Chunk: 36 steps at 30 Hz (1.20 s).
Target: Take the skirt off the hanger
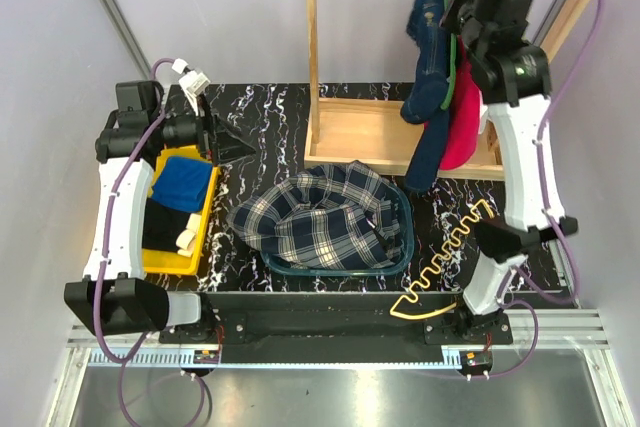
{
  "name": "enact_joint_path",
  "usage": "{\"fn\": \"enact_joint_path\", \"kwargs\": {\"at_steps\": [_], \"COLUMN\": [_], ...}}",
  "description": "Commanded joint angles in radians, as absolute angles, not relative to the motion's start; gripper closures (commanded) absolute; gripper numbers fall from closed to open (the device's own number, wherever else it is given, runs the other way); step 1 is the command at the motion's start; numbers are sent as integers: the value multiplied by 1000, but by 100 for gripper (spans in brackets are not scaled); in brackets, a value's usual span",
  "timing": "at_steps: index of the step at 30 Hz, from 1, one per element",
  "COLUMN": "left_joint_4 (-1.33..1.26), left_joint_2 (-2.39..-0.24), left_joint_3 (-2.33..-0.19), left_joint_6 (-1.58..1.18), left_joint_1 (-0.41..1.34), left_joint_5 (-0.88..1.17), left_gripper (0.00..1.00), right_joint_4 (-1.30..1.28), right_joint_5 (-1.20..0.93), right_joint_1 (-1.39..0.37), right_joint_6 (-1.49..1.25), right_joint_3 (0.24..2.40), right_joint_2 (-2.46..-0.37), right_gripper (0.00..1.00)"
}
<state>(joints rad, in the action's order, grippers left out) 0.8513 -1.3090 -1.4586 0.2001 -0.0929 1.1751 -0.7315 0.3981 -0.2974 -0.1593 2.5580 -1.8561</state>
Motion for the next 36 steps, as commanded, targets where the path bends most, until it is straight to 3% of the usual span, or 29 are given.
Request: {"fn": "enact_joint_path", "kwargs": {"at_steps": [1,5,12,15,19,28,36], "left_joint_4": [755,639,246,13,-51,-130,-472], "left_joint_2": [-1285,-1289,-1278,-1275,-1322,-1319,-1390], "left_joint_3": [-1523,-1554,-1453,-1359,-1356,-1404,-1391], "left_joint_6": [118,23,-320,-452,-506,-656,-945], "left_joint_1": [-72,-71,-60,-49,-17,115,147], "left_joint_5": [1232,1233,1241,1243,1291,1368,1328], "left_gripper": [1,1,1,1,1,1,1], "right_joint_4": [-610,-794,-890,-920,-972,-942,-884], "right_joint_5": [102,-122,-265,-337,-478,-485,-502], "right_joint_1": [-342,-359,-373,-373,-373,-373,-373], "right_joint_6": [-233,-301,-402,-445,-514,-529,-540], "right_joint_3": [2531,2456,2270,2325,2472,2470,2373], "right_joint_2": [-1643,-1530,-1353,-1351,-1428,-1417,-1388], "right_gripper": [100,100,100,100,100,100,100]}}
